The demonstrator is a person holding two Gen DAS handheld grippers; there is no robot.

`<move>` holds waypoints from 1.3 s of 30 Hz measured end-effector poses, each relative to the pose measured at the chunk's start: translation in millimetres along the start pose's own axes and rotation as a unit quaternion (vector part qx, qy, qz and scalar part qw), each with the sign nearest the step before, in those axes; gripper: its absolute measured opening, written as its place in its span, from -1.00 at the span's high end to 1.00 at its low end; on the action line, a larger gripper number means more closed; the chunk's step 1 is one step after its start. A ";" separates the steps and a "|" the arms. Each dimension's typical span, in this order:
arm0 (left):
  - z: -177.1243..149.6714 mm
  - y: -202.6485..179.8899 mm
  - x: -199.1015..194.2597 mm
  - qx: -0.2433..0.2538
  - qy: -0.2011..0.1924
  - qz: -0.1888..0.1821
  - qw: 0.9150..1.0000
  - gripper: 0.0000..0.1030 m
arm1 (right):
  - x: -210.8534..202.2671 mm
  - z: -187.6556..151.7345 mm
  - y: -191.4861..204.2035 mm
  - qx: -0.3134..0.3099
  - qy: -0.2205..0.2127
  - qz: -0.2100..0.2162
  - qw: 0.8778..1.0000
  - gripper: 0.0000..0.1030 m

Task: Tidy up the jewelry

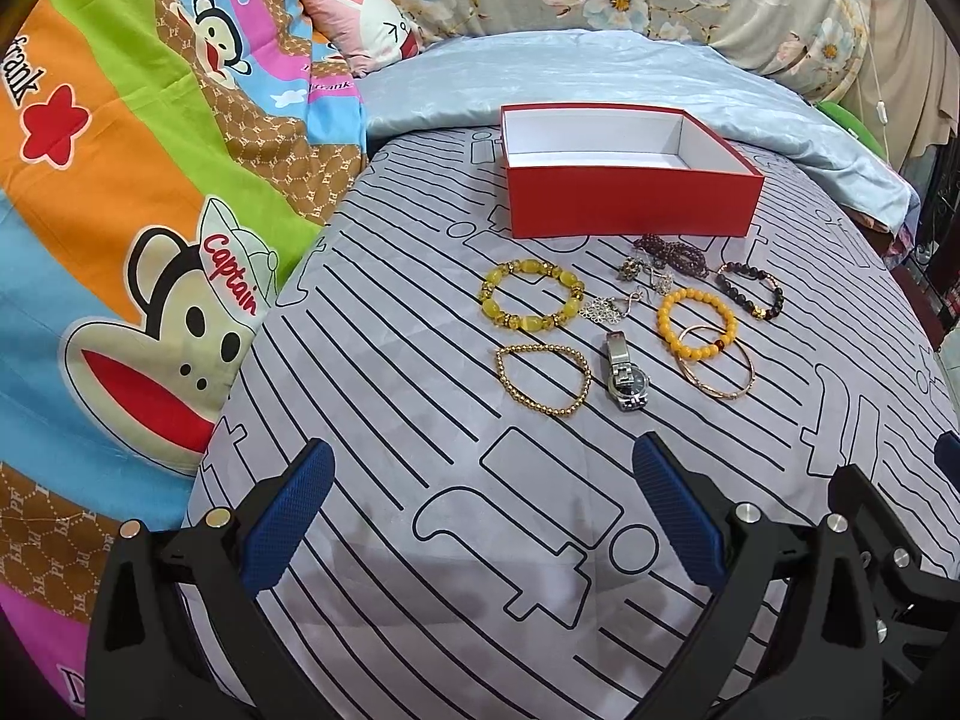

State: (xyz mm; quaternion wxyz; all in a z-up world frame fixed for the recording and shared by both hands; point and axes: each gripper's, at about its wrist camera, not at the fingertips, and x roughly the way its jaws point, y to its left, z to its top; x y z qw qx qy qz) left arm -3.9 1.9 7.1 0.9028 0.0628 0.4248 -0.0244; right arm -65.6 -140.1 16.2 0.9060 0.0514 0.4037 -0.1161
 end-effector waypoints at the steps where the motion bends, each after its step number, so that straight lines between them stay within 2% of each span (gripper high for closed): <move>1: 0.1 0.0 0.1 0.000 0.000 -0.001 1.000 -0.89 | 0.0 0.1 -0.1 0.000 0.000 0.000 1.000 -0.90; 39: -1.4 -1.0 4.6 -0.001 0.007 -0.002 1.000 -0.89 | 0.2 -2.7 -0.3 0.002 0.001 0.001 1.000 -0.90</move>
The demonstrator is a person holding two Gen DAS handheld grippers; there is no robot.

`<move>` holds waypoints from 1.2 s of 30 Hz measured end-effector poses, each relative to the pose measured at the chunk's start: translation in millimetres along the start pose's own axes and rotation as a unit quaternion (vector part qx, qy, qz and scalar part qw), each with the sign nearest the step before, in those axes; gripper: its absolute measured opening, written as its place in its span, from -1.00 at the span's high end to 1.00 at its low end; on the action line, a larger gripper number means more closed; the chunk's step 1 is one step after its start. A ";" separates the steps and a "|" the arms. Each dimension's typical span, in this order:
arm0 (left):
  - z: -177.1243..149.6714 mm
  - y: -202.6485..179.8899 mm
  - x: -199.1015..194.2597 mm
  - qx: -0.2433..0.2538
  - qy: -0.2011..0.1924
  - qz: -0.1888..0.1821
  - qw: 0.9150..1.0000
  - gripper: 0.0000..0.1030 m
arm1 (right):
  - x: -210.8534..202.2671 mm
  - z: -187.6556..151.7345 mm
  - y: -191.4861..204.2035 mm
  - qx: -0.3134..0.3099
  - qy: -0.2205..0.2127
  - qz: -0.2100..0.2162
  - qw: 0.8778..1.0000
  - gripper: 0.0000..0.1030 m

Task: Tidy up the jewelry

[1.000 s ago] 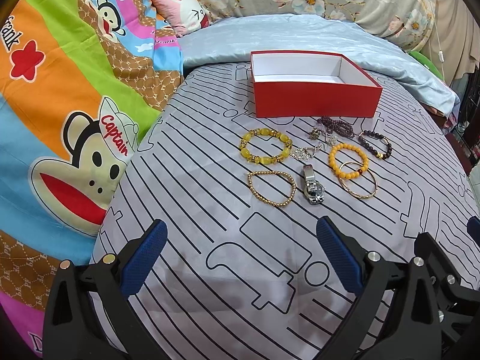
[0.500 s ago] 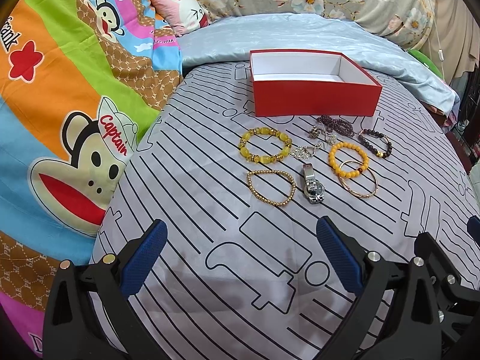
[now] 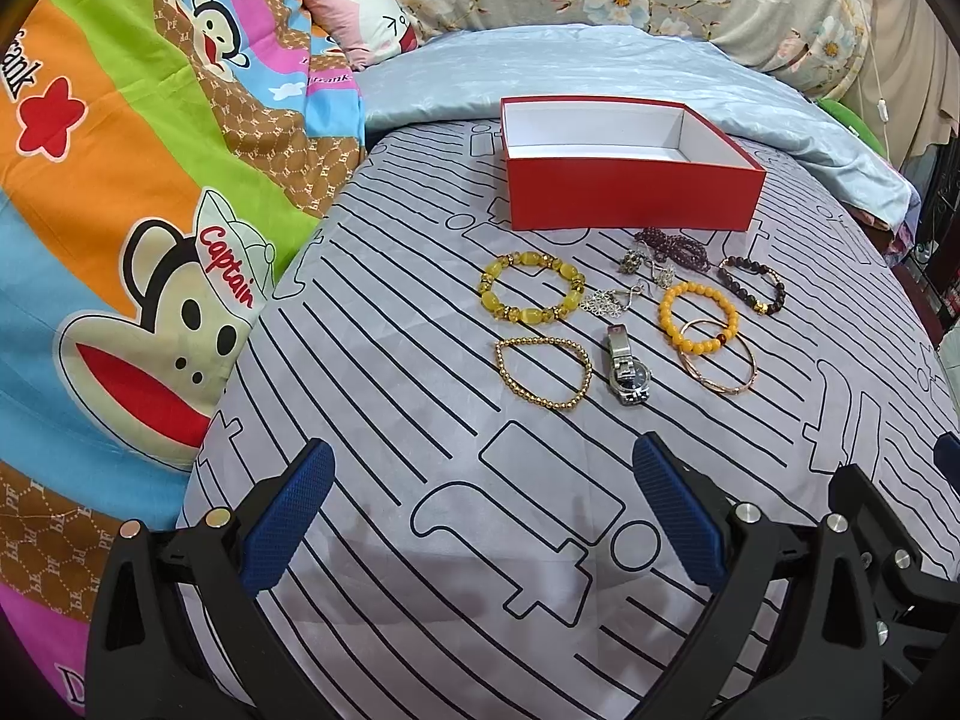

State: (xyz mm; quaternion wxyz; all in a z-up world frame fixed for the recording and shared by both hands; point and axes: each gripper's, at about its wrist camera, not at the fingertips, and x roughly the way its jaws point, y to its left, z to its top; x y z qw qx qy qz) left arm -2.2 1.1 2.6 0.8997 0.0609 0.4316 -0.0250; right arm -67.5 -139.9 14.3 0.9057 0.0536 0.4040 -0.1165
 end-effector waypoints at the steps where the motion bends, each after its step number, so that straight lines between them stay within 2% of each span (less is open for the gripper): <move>1: 0.2 -0.1 0.3 0.000 0.000 0.000 1.000 -0.89 | 0.0 0.0 0.1 0.000 0.000 0.000 1.000 -0.90; 20: -0.7 0.0 2.9 0.000 0.004 -0.001 1.000 -0.89 | 0.5 -0.5 -0.8 0.000 0.001 0.000 1.000 -0.90; 36: 2.4 -3.7 21.7 0.003 0.023 0.001 1.000 -0.89 | 20.8 1.6 -1.1 0.000 0.019 0.002 1.000 -0.90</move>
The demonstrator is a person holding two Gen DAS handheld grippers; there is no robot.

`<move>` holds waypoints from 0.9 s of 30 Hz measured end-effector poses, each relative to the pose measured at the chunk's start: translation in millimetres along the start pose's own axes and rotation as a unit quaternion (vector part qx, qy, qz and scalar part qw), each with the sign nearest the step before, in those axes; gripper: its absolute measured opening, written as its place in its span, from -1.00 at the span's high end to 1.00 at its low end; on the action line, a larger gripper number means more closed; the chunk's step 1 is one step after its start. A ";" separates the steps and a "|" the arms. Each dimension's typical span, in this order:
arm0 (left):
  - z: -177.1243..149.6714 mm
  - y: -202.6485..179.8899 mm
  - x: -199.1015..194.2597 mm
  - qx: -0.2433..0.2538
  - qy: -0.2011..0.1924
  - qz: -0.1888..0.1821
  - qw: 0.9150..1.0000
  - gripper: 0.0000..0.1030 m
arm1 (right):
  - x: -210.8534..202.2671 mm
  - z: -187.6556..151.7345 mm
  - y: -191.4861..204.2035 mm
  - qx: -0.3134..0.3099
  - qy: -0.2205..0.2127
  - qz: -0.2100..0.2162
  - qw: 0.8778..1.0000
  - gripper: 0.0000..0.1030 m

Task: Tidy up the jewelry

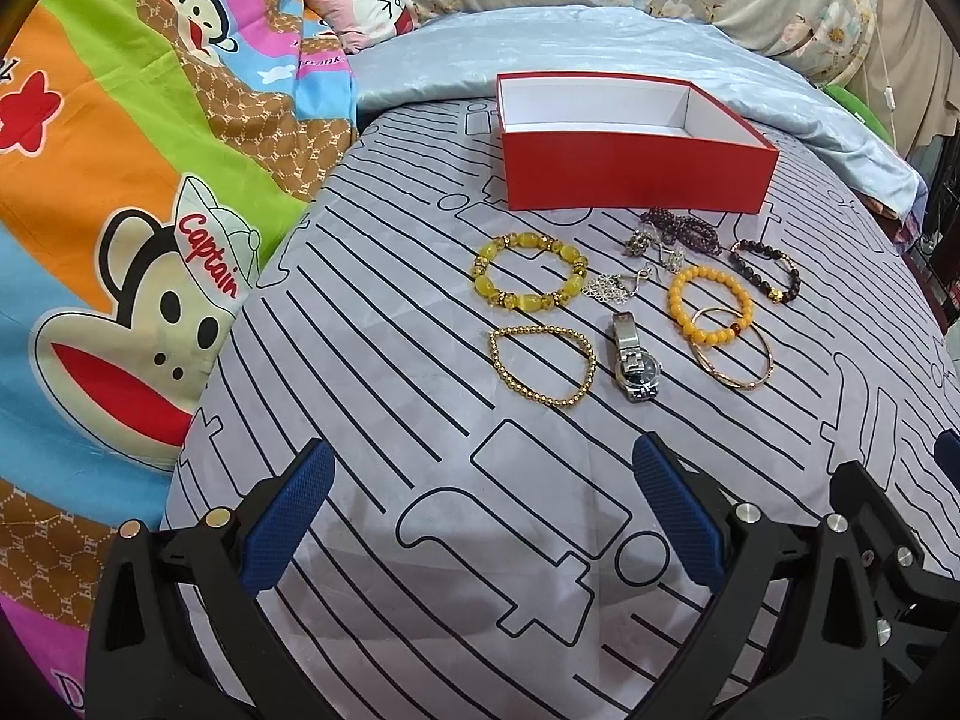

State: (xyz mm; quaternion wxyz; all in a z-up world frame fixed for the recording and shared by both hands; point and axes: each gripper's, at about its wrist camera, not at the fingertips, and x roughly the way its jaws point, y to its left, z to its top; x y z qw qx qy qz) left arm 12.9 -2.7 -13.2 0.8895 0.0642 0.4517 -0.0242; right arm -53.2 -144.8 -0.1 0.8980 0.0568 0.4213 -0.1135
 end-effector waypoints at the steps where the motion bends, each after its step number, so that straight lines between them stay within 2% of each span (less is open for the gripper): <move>1: 0.4 -0.3 1.7 0.000 0.002 0.000 1.000 -0.89 | 1.8 0.4 0.0 0.000 0.001 0.000 1.000 -0.90; 9: 4.7 -2.0 12.4 0.003 0.009 -0.003 1.000 -0.89 | 13.0 5.5 -0.9 -0.001 0.009 0.006 1.000 -0.90; 14: 9.3 6.7 25.7 -0.016 0.023 -0.026 0.999 -0.89 | 22.2 9.9 -1.4 -0.008 0.012 0.004 1.000 -0.88; 22: 23.1 33.3 56.6 -0.048 0.030 -0.002 0.998 -0.89 | 40.3 16.5 -9.7 0.002 0.022 0.001 1.000 -0.87; 25: 26.0 34.0 68.7 -0.045 0.035 -0.008 0.998 -0.87 | 45.2 18.6 -11.4 0.005 0.024 0.001 1.000 -0.87; 27: 26.9 30.0 72.9 -0.038 0.036 -0.013 0.999 -0.78 | 47.9 20.3 -11.9 0.005 0.025 0.000 1.000 -0.87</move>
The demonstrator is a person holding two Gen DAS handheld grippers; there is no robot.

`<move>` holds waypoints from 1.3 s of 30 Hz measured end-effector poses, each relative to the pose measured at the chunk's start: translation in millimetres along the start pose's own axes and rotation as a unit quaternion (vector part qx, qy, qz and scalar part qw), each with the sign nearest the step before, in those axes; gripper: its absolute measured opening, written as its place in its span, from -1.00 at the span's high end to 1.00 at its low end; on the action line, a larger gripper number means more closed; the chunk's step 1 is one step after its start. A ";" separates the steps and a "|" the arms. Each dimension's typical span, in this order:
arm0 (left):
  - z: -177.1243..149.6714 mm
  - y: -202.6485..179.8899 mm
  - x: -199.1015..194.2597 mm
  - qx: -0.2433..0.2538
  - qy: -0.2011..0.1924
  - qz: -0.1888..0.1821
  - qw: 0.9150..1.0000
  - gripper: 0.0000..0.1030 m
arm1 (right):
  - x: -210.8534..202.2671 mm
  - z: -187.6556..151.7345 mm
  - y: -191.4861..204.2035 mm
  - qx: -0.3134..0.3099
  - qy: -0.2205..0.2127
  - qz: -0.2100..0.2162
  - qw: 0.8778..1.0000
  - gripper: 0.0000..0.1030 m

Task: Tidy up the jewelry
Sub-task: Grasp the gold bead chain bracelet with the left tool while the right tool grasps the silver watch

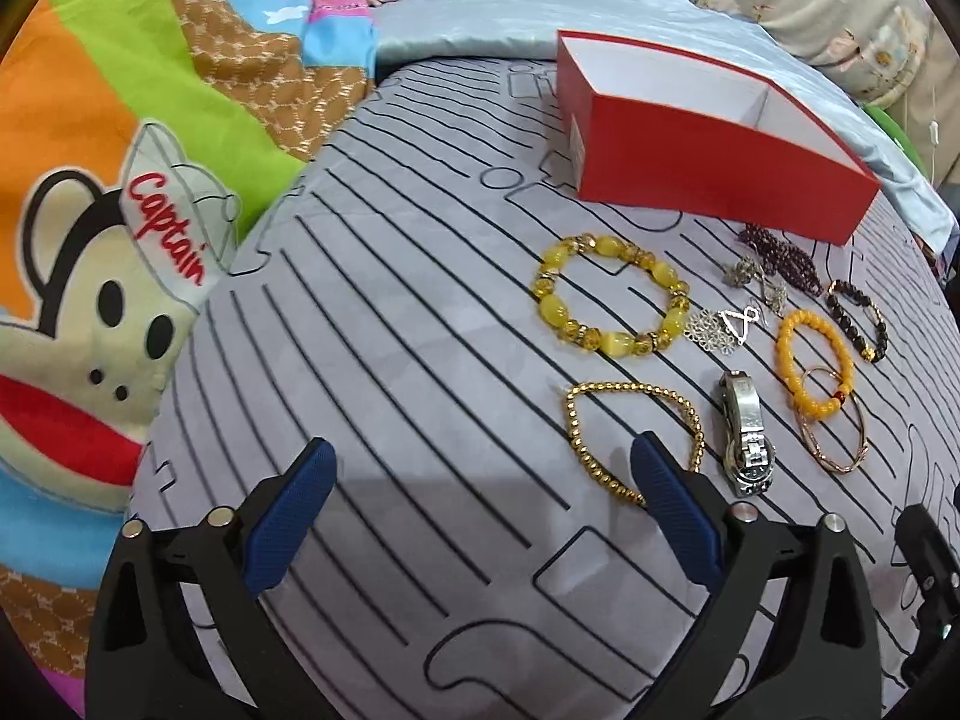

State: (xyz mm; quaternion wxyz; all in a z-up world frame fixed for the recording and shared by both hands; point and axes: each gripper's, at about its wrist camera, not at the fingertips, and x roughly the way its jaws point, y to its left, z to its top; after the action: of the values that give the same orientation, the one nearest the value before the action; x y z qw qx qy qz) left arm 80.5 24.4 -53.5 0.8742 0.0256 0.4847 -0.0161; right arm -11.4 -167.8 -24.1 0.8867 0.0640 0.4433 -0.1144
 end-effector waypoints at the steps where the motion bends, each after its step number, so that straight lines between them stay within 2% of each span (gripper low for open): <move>1: -0.2 -2.0 1.8 0.003 0.001 -0.003 1.000 -0.69 | 1.2 0.9 0.1 0.000 0.000 0.000 1.000 -0.87; 6: 1.5 -11.4 6.4 0.013 0.004 -0.025 1.000 -0.36 | 6.0 4.7 -0.6 0.002 0.002 0.003 1.000 -0.87; 11: 3.4 -20.4 3.2 0.028 -0.004 -0.046 0.999 0.13 | 9.8 6.5 2.9 -0.002 0.004 0.009 1.000 -0.87; 12: 3.6 -22.2 2.6 0.031 -0.005 -0.052 0.998 0.18 | 10.0 6.5 3.0 -0.002 0.005 0.010 1.000 -0.87; 15: 4.2 -25.4 1.2 0.035 -0.007 -0.072 0.997 0.57 | 10.7 6.4 5.1 -0.004 0.006 0.013 1.000 -0.87; 17: 4.2 -25.7 0.7 0.034 -0.005 -0.083 0.996 0.92 | 10.4 6.2 7.0 -0.005 0.006 0.016 1.000 -0.87; 19: 5.1 -23.1 0.1 0.026 -0.001 -0.099 0.995 0.94 | 10.4 5.7 10.5 -0.010 0.007 0.020 1.000 -0.86; 21: 5.3 -20.1 -1.7 0.022 -0.001 -0.105 0.994 0.94 | 10.9 5.2 15.6 -0.018 0.010 0.024 0.999 -0.75; 25: 7.1 -10.3 -9.9 0.016 -0.007 -0.107 0.994 0.95 | 12.6 3.5 31.6 -0.039 0.017 0.043 0.998 -0.58; 30: 7.0 7.4 -19.3 0.010 -0.011 -0.103 0.995 0.95 | 17.3 3.7 56.3 -0.062 0.023 0.073 0.995 -0.28; 39: 0.1 29.4 -15.2 -0.003 -0.003 -0.095 0.995 0.94 | 30.8 8.3 91.0 -0.088 0.027 0.095 0.991 -0.11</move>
State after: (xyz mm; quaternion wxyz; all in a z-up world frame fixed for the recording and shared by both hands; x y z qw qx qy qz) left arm 74.1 53.8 -39.7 0.8703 -0.0231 0.4822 -0.0979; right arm 36.5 -86.2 -42.7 0.8833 0.0304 0.4676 0.0118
